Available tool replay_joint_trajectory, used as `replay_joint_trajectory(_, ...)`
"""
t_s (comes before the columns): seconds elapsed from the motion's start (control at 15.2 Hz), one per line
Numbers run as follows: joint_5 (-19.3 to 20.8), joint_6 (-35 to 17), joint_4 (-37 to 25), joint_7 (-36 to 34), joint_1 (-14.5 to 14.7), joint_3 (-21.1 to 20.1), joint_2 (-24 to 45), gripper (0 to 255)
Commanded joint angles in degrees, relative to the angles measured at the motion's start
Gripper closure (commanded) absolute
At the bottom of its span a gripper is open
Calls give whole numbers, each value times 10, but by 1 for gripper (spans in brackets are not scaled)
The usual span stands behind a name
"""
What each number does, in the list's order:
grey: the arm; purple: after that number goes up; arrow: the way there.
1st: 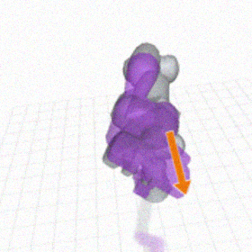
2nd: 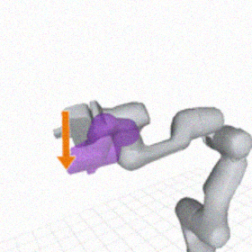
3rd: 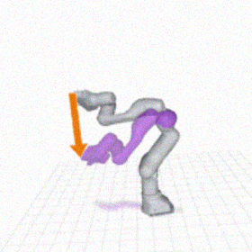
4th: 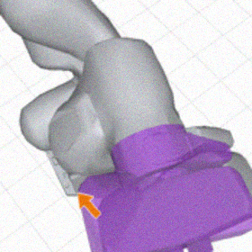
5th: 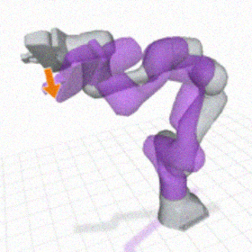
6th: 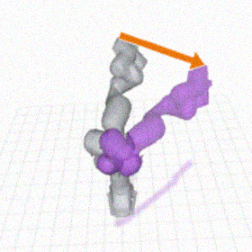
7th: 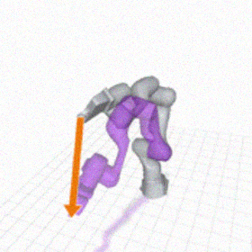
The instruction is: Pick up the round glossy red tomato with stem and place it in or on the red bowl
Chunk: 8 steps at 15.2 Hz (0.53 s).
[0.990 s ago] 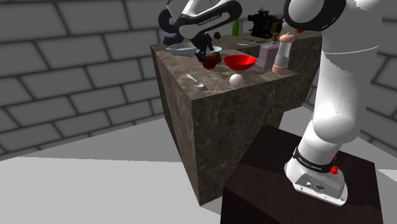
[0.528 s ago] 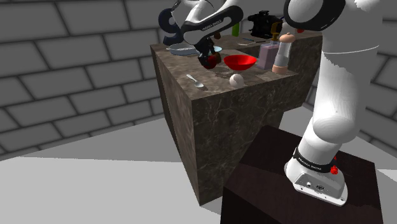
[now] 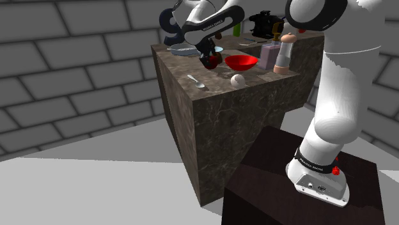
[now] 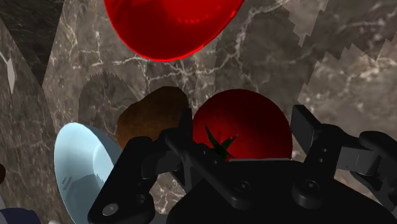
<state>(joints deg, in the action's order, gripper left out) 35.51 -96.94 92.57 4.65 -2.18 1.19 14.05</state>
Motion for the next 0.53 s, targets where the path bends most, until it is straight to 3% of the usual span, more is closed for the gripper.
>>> replay_joint_trajectory(0.0, 0, 0, 0, 0, 0, 0, 0, 255)
replay_joint_trajectory(0.46, -1, 5, -6, 4, 0, 0, 0, 255)
